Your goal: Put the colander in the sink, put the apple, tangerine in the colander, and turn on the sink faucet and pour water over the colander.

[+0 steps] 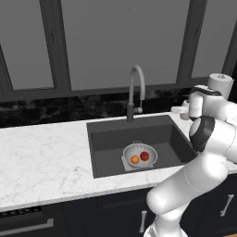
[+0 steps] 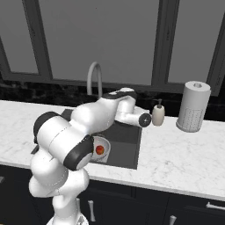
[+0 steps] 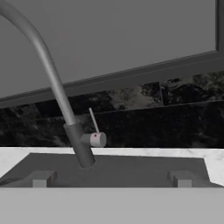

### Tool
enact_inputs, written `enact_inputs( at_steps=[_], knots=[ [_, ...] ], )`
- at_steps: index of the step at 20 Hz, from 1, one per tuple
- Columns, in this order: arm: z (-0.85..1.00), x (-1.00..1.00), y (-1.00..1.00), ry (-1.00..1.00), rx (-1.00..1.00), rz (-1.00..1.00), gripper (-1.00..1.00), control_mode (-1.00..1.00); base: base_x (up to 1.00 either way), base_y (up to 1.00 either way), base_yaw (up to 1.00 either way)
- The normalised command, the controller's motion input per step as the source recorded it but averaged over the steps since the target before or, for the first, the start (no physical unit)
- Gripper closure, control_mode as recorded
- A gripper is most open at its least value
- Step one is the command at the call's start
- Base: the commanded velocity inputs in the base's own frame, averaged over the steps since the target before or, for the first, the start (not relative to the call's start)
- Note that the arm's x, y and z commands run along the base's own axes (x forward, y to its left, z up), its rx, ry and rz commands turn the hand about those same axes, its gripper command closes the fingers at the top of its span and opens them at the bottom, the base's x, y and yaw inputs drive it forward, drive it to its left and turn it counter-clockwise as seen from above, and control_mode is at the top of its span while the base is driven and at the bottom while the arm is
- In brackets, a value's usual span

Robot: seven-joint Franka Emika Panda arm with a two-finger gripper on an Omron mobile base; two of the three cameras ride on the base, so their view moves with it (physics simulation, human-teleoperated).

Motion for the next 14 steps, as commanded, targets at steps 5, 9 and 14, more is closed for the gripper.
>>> enact_inputs(
  at_steps=[5, 9, 14],
  knots=[
    [-0.15, 0.17, 0.41, -0.03, 0.00, -0.02, -1.00, -1.00, 0.00, 0.00, 0.00],
    [-0.03, 0.43, 0.17, -0.02, 0.00, -0.08, -1.00, -1.00, 0.00, 0.00, 0.00],
    [-0.03, 0.42, 0.11, 0.00, 0.00, -0.08, -1.00, -1.00, 0.00, 0.00, 0.00]
  ],
)
